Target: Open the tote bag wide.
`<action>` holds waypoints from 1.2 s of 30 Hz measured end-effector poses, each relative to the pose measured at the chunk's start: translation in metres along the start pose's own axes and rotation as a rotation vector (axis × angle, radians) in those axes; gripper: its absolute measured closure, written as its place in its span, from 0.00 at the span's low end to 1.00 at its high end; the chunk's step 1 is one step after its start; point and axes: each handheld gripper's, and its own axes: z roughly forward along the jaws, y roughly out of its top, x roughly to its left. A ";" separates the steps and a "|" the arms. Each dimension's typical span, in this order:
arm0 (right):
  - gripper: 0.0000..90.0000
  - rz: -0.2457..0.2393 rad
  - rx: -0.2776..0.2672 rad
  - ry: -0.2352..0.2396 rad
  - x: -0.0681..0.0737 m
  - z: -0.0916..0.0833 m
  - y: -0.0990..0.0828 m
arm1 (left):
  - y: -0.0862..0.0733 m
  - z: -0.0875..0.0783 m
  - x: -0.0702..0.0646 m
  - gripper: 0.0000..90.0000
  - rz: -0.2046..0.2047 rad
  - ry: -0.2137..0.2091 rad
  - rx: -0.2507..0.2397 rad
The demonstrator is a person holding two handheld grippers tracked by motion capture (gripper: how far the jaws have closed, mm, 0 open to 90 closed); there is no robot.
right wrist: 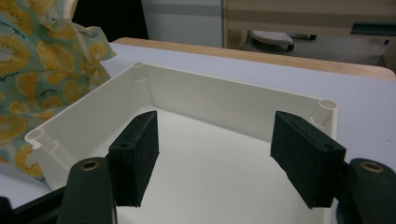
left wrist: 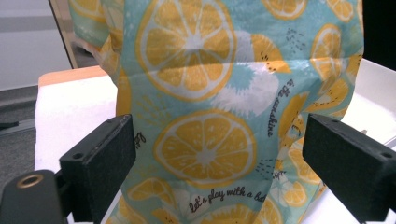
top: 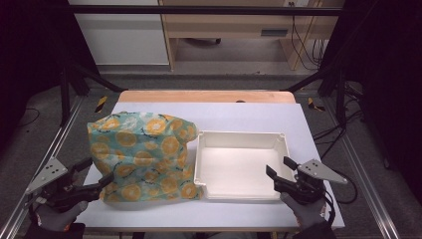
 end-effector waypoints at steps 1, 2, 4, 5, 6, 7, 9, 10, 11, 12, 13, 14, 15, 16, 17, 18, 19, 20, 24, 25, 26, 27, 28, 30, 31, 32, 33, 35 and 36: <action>0.36 0.000 -0.002 0.003 0.001 0.001 0.001 | 0.001 0.000 0.000 0.10 -0.001 0.000 -0.004; 0.36 -0.003 0.001 0.006 0.003 0.001 0.002 | 0.002 0.000 -0.001 0.10 0.000 -0.002 -0.006; 0.36 -0.007 0.000 0.007 0.005 0.003 0.003 | 0.003 -0.001 -0.001 0.11 0.002 0.000 -0.007; 0.37 -0.006 -0.001 0.009 0.006 0.003 0.004 | 0.003 -0.002 -0.002 0.11 0.002 -0.001 -0.010; 0.37 -0.009 -0.002 0.011 0.007 0.004 0.005 | 0.005 -0.003 -0.002 0.11 0.005 -0.001 -0.011; 0.37 -0.012 -0.002 0.012 0.008 0.004 0.006 | 0.006 -0.003 -0.002 0.11 0.004 -0.001 -0.014; 0.37 -0.011 -0.009 0.021 0.011 0.004 0.008 | 0.010 -0.005 -0.002 0.11 0.009 -0.002 -0.020; 0.37 -0.013 -0.009 0.026 0.012 0.005 0.010 | 0.012 -0.005 -0.003 0.11 0.010 -0.005 -0.023; 0.37 -0.013 -0.013 0.028 0.014 0.006 0.012 | 0.013 -0.006 -0.003 0.11 0.013 -0.007 -0.026; 0.37 -0.015 -0.019 0.035 0.016 0.007 0.013 | 0.013 -0.006 -0.003 0.11 0.013 -0.007 -0.026; 0.37 -0.015 -0.019 0.035 0.016 0.007 0.013 | 0.015 -0.006 -0.004 0.11 0.017 -0.006 -0.028; 0.36 -0.017 -0.022 0.049 0.020 0.009 0.018 | 0.017 -0.007 -0.004 0.11 0.023 -0.004 -0.029; 0.36 -0.020 -0.024 0.056 0.022 0.010 0.020 | 0.018 -0.007 -0.004 0.11 0.024 -0.003 -0.029; 0.36 -0.020 -0.026 0.067 0.024 0.012 0.022 | 0.019 -0.008 -0.004 0.11 0.022 -0.001 -0.033; 0.36 -0.020 -0.026 0.067 0.024 0.012 0.022 | 0.019 -0.008 -0.004 0.11 0.022 -0.001 -0.033; 0.36 -0.021 -0.024 0.082 0.028 0.014 0.026 | 0.021 -0.009 -0.004 0.11 0.026 -0.001 -0.036; 0.36 -0.021 -0.024 0.082 0.028 0.014 0.026 | 0.021 -0.009 -0.004 0.11 0.026 -0.001 -0.036; 0.36 -0.027 -0.025 0.086 0.030 0.015 0.027 | 0.022 -0.009 -0.003 0.11 0.030 0.000 -0.038; 0.36 -0.031 -0.038 0.110 0.039 0.017 0.036 | 0.029 -0.010 -0.002 0.11 0.036 0.002 -0.050; 0.36 -0.031 -0.038 0.110 0.039 0.017 0.036 | 0.029 -0.010 -0.002 0.11 0.036 0.002 -0.050; 0.36 -0.035 -0.044 0.123 0.043 0.019 0.039 | 0.032 -0.010 -0.002 0.11 0.041 0.002 -0.053; 0.36 -0.035 -0.044 0.123 0.043 0.019 0.039 | 0.032 -0.010 -0.002 0.11 0.041 0.002 -0.053; 0.36 -0.038 -0.046 0.135 0.046 0.020 0.042 | 0.034 -0.010 -0.002 0.11 0.041 0.001 -0.057; 0.36 -0.040 -0.052 0.146 0.050 0.022 0.045 | 0.039 -0.010 -0.001 0.12 0.042 0.005 -0.071; 0.35 -0.043 -0.051 0.153 0.052 0.023 0.046 | 0.041 -0.010 -0.001 0.12 0.040 0.007 -0.075; 0.35 -0.043 -0.051 0.153 0.052 0.023 0.046 | 0.041 -0.010 -0.001 0.13 0.040 0.007 -0.075; 0.36 -0.043 -0.060 0.167 0.057 0.026 0.050 | 0.044 -0.010 -0.001 0.13 0.041 0.016 -0.083; 0.36 -0.040 -0.060 0.175 0.059 0.027 0.051 | 0.046 -0.009 -0.001 0.13 0.041 0.019 -0.087; 0.36 -0.038 -0.062 0.182 0.062 0.029 0.052 | 0.048 -0.009 -0.001 0.14 0.042 0.021 -0.087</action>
